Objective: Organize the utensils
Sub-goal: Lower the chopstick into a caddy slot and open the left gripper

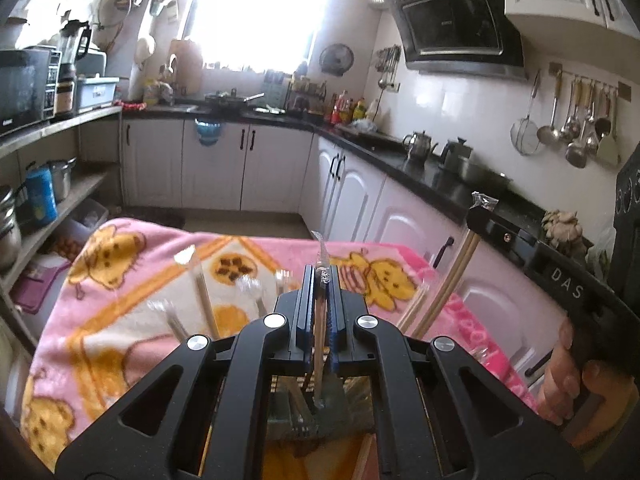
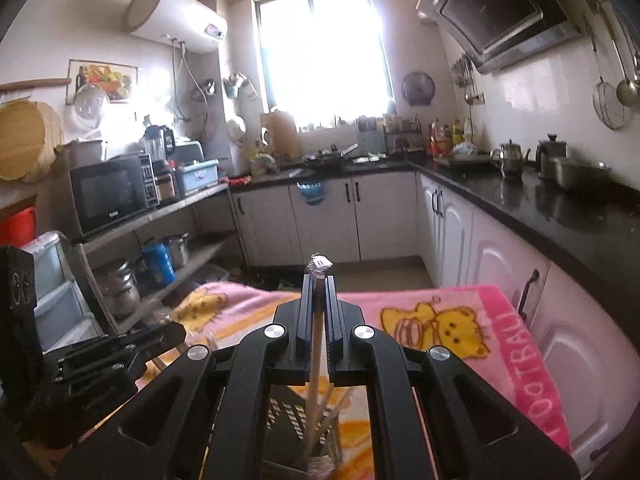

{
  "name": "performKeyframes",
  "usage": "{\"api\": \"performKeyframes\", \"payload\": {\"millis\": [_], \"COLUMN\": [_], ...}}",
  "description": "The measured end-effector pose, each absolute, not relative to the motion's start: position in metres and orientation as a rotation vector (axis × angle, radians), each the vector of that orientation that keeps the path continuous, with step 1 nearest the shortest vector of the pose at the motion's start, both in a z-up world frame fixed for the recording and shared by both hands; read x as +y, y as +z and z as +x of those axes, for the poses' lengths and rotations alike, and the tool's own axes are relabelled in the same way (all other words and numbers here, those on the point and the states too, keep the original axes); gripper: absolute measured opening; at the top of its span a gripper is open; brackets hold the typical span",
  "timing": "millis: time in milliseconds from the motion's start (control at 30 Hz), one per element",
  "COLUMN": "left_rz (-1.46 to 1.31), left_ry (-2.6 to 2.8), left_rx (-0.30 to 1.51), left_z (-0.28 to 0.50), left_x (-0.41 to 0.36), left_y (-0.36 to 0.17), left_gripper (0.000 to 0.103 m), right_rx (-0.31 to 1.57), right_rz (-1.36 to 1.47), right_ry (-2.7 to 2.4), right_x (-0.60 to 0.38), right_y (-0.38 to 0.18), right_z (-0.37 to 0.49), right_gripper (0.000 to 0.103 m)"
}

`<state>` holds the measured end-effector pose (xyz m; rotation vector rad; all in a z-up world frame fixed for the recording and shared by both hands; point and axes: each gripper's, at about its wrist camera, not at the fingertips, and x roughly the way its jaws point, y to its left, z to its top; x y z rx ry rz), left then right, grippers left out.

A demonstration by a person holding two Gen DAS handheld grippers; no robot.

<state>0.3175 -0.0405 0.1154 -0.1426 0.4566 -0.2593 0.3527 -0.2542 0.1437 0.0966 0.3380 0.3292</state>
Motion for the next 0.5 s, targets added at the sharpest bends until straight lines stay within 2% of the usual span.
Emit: {"api": "performKeyframes", "payload": {"millis": [433,500], "left_rz": [-0.145,-0.145], "left_ry": [-0.248,-0.247], "left_rx": [0.525,0.537], "left_z": [0.312,0.310], "left_x": [-0.034,-0.033], "left_y": [0.089,0.087], "left_gripper": [0.004,0.005], "right_rx": [0.484,0.493], "right_rz": [0.097,0.100], "right_ry": [0.330,0.327], "right_x": [-0.256,-0.258], "right_y": [0.105,0.103], "right_z": [0.354,0.350], "right_gripper": [0.008,0.014]}}
